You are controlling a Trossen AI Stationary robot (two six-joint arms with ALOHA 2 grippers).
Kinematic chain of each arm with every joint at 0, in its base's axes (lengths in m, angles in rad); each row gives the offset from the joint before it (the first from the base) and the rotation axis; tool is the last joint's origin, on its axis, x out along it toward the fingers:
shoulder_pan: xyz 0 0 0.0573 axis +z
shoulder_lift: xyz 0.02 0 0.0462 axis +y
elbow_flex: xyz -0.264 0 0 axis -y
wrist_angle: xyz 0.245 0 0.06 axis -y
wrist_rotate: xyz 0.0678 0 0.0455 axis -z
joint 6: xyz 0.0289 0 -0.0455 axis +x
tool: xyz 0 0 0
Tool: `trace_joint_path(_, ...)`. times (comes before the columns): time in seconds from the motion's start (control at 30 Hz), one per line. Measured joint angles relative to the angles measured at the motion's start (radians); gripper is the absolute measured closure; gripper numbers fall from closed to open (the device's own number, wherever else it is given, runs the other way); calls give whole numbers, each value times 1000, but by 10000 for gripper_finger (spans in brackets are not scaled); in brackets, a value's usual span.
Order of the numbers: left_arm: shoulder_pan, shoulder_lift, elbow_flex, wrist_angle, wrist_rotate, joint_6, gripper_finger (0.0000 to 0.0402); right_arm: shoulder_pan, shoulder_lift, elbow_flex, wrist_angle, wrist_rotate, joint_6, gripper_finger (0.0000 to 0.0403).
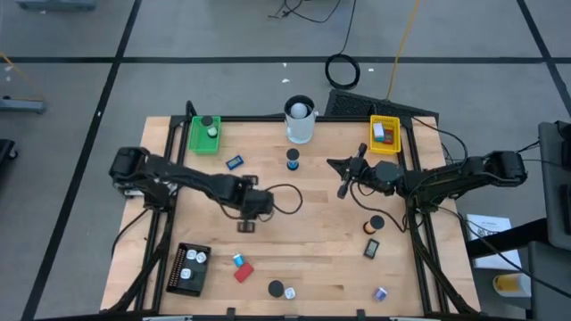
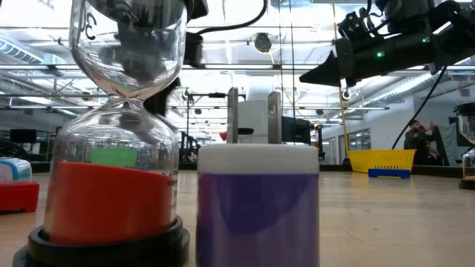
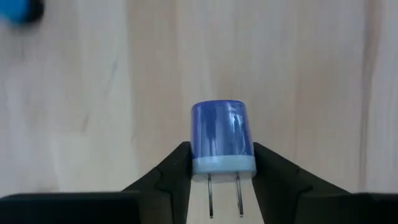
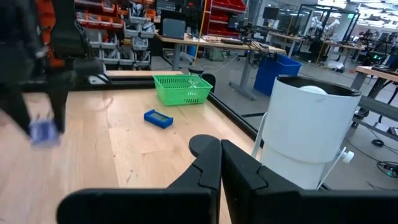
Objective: Pick & Place Office items
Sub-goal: Put the top purple charger adapter into the black bin
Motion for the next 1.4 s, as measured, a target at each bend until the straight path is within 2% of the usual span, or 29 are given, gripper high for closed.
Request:
trace_joint_path(0.07, 0, 7, 58, -140, 9, -25, 262, 0, 0, 0, 8, 0, 0, 402)
trace_joint_path(0.17, -2, 47, 107, -229, 26, -49, 261, 0, 0, 0, 10, 0, 0, 402)
trace_joint_path(0.53, 3, 249, 119, -296, 70, -51, 258, 0, 0, 0, 9, 0, 0, 402)
trace_joint_path(0.77, 5, 263, 119, -302, 68, -60, 248, 0, 0, 0, 9, 0, 0, 402)
trace_joint_path(0.97, 5, 267, 132, -284, 69, -63, 187, 0, 0, 0, 8, 0, 0, 401)
trace_joint_path(1.13, 4, 266, 169, -291, 31, -40, 147, 0, 0, 0, 5, -1, 0, 402)
trace_joint_path(1.4, -8, 230, 191, -284, -11, -61, 150, 0, 0, 0, -6, -1, 0, 401)
